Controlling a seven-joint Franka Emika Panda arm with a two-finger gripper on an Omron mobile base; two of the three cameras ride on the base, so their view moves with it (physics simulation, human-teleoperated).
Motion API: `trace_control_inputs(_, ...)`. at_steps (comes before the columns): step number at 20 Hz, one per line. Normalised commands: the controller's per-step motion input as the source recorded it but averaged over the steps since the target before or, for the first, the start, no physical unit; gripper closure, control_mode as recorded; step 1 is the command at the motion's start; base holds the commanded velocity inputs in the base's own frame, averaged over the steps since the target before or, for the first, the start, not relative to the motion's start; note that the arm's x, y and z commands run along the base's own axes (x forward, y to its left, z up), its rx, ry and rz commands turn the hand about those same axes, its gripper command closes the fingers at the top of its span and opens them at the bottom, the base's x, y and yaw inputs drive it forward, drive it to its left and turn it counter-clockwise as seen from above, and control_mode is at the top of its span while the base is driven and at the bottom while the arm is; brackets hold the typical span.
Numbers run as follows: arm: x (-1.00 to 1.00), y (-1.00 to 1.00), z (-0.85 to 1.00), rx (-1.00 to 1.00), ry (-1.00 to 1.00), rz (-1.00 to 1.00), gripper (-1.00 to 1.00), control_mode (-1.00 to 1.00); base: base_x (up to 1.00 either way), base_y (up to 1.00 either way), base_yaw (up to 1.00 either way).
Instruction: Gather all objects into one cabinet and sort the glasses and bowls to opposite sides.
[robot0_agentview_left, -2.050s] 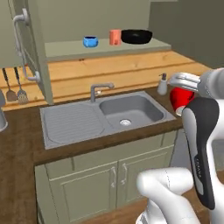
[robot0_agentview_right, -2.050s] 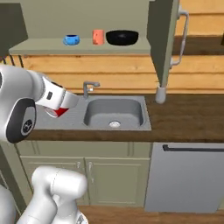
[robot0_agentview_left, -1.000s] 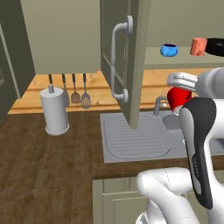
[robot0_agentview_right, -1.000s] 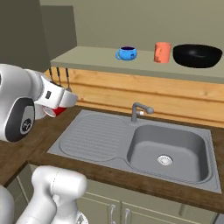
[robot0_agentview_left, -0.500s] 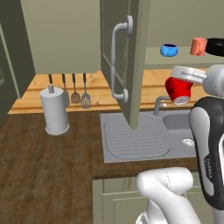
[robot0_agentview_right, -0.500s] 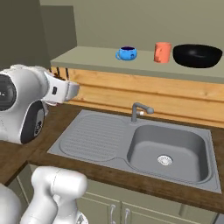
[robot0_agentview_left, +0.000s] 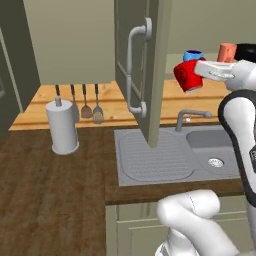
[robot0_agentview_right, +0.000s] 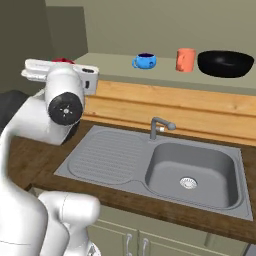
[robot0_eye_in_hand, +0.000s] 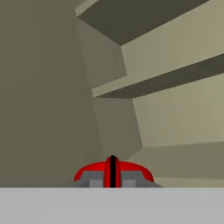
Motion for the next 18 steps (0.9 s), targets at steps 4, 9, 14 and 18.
trace_control_inputs(4,0.79,0.27,0.58,0.00,-0.19,0.30,1.00,-1.00,0.00,0.00,0.00)
trace_control_inputs(9,0.52,0.07,0.09,-0.03,-0.12,0.25,1.00,-1.00,0.00,0.00,0.00)
trace_control_inputs(14,0.43,0.03,0.00,-0.15,-0.07,0.19,1.00,-1.00,0.00,0.00,0.00)
trace_control_inputs(18,0.59,0.10,0.15,-0.13,-0.09,0.13,1.00,-1.00,0.00,0.00,0.00)
